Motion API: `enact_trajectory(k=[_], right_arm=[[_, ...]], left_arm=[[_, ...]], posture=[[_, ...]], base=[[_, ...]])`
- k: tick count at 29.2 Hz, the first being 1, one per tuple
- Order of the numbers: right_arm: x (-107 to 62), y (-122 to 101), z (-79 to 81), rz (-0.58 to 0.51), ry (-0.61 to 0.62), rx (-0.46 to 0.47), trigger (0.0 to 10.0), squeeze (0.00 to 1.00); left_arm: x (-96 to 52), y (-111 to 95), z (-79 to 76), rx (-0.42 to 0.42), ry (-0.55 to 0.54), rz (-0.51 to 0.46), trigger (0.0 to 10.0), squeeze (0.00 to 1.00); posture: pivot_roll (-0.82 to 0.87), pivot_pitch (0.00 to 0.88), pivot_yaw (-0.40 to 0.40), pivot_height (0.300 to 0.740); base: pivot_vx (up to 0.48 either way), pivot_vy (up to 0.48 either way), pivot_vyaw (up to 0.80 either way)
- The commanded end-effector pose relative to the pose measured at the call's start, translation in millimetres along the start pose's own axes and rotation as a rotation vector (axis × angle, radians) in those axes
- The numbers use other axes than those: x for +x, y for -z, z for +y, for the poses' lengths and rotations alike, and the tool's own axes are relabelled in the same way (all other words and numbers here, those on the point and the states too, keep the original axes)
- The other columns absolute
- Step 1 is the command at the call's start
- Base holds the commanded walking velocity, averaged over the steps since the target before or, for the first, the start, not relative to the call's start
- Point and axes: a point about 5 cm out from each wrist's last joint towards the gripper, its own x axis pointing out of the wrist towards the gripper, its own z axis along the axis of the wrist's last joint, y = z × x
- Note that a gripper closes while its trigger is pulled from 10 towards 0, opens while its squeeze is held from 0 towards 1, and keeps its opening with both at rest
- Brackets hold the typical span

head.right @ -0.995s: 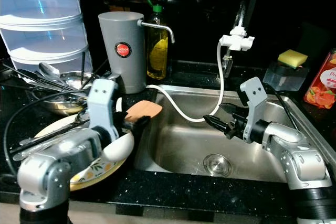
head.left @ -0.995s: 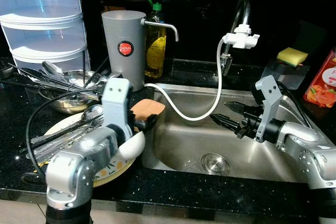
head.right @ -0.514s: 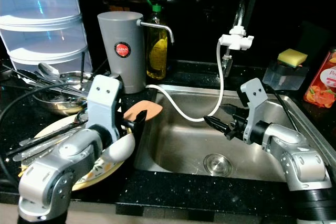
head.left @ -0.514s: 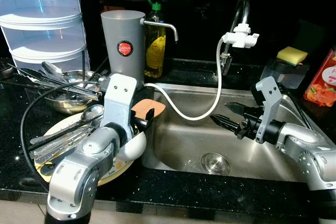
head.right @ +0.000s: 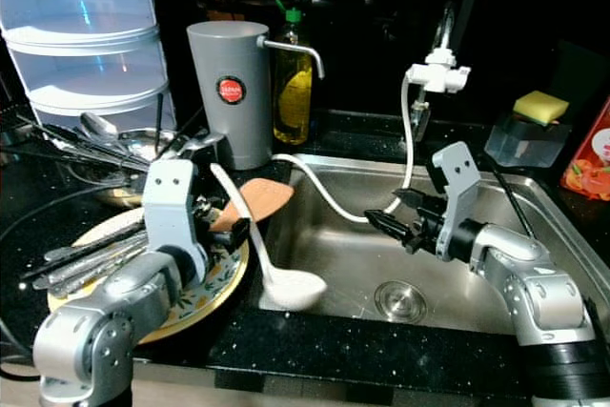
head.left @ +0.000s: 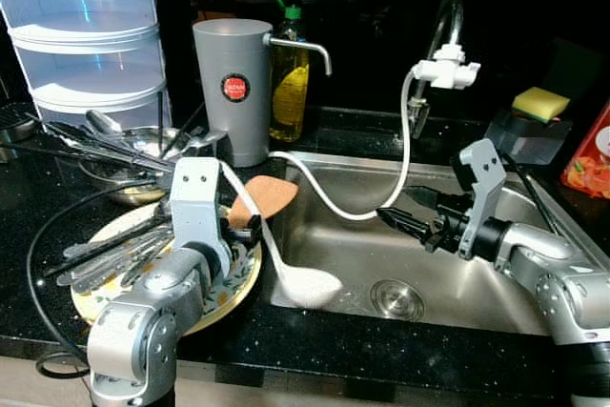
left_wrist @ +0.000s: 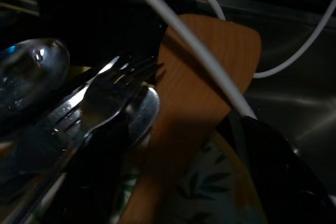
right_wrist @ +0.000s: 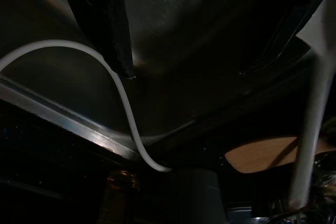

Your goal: Kitchen organization

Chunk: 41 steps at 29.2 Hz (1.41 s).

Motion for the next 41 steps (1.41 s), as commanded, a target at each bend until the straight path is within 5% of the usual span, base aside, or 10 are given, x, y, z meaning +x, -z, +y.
enact_trajectory(k=[1, 2, 3, 5, 22, 24, 25, 38, 39, 41], right_arm=[[-1.6, 0, -0.5, -0.006, 0.002, -0.002, 10.0, 0.00], [-1.6, 0, -0.5, -0.006, 0.002, -0.002, 10.0, 0.00], [-2.7, -1, -1.3, -0.006, 0.004, -0.003, 10.0, 0.00], [-3.6, -1, -1.6, -0.005, 0.007, -0.005, 10.0, 0.00], [-4.8, -3, -3.4, -0.004, 0.015, -0.010, 10.0, 0.00], [-4.8, -2, -3.2, -0.004, 0.015, -0.009, 10.0, 0.00], [-4.6, -2, -3.1, -0.004, 0.015, -0.009, 10.0, 0.00], [-6.5, 0, -4.8, -0.001, 0.026, -0.005, 10.0, 0.00], [-5.8, 0, -4.6, 0.000, 0.024, -0.005, 10.0, 0.00], [-5.4, 1, -4.4, 0.001, 0.024, -0.005, 10.0, 0.00]], left_arm=[[4.6, 12, -0.3, -0.023, -0.007, 0.077, 4.9, 0.00], [4.6, 12, -0.3, -0.023, -0.007, 0.077, 4.9, 0.00], [6.0, 12, 1.7, -0.029, -0.016, 0.079, 2.2, 0.00], [6.9, 10, 3.7, -0.028, -0.020, 0.074, 0.0, 0.00], [8.9, -2, 7.2, 0.003, -0.030, 0.008, 0.0, 0.00], [8.5, -6, 6.1, 0.014, -0.016, -0.013, 0.9, 0.00], [7.3, -11, 4.3, 0.038, -0.001, -0.043, 10.0, 0.00], [-30.3, -44, 7.3, 0.324, 0.187, -0.193, 10.0, 0.00], [-34.0, -43, 9.5, 0.305, 0.210, -0.182, 10.0, 0.32], [-36.6, -43, 10.9, 0.293, 0.227, -0.175, 10.0, 0.32]], posture=[[0.09, 0.061, -0.034, 0.740], [0.09, 0.061, -0.034, 0.740], [0.09, 0.062, -0.033, 0.740], [0.09, 0.062, -0.033, 0.740], [0.05, 0.059, -0.043, 0.740], [0.06, 0.058, -0.043, 0.740], [0.06, 0.058, -0.043, 0.740], [0.07, 0.065, -0.043, 0.740], [0.08, 0.068, -0.043, 0.740], [0.08, 0.068, -0.043, 0.740]], base=[[0.000, 0.000, 0.00], [0.000, 0.000, 0.00], [0.000, 0.000, 0.00], [0.000, 0.000, 0.00], [0.000, 0.000, 0.00], [0.000, 0.000, 0.00], [0.000, 0.000, 0.00], [0.000, 0.000, 0.00], [0.000, 0.000, 0.00], [0.000, 0.000, 0.00]])
